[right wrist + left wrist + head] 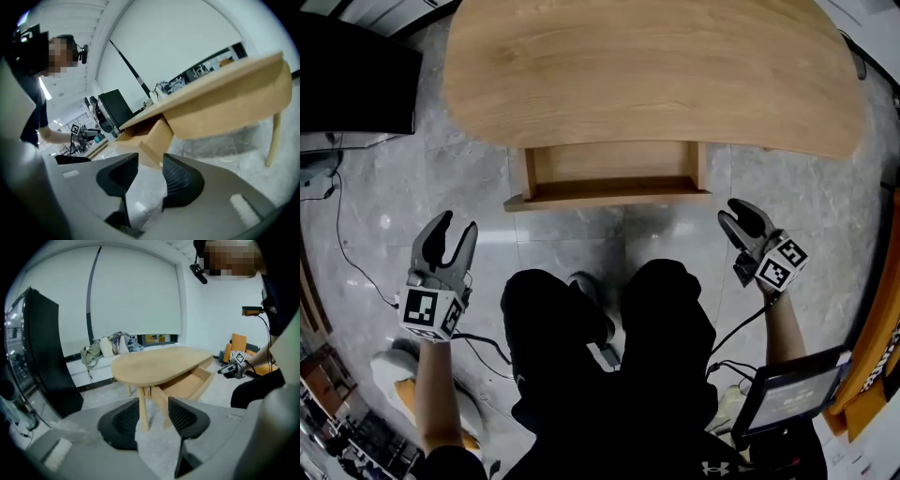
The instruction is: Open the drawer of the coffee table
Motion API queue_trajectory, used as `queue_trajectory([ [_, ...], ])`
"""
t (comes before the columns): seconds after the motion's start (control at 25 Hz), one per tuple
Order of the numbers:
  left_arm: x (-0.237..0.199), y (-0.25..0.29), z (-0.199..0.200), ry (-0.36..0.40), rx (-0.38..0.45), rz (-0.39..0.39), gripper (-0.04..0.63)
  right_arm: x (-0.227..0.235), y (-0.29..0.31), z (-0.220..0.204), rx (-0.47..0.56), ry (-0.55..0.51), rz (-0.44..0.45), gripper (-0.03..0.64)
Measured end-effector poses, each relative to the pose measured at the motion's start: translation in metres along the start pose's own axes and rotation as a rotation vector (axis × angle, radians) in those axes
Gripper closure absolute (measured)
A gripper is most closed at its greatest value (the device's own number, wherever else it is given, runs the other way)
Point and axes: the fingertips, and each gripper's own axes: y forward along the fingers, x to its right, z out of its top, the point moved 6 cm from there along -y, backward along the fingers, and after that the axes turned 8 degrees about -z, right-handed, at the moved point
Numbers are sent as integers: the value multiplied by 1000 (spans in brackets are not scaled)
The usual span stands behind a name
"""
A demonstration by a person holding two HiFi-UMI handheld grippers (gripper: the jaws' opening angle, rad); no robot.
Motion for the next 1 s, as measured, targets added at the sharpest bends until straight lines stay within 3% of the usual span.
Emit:
queue_trajectory([
  [0.16,10,-44,68,7,97,95,444,-41,-38,70,79,-129,-116,502],
  [0.28,17,-73,114,-84,181,146,489,-87,-55,127,148,-190,-162,547],
  [0.36,29,-91,144,-137,214,135,489,-125,-69,164,168,-228,-168,561],
  [0.64,91,-155,253,-219,289,69,515,-239,-130,284,224,-324,-154,614],
  [0.84,133,-195,336,-172,334,33,525,-304,-176,361,303,-320,-170,615],
  [1.0,159,-217,390,-152,400,22,543,-345,-200,394,349,-304,-195,615],
])
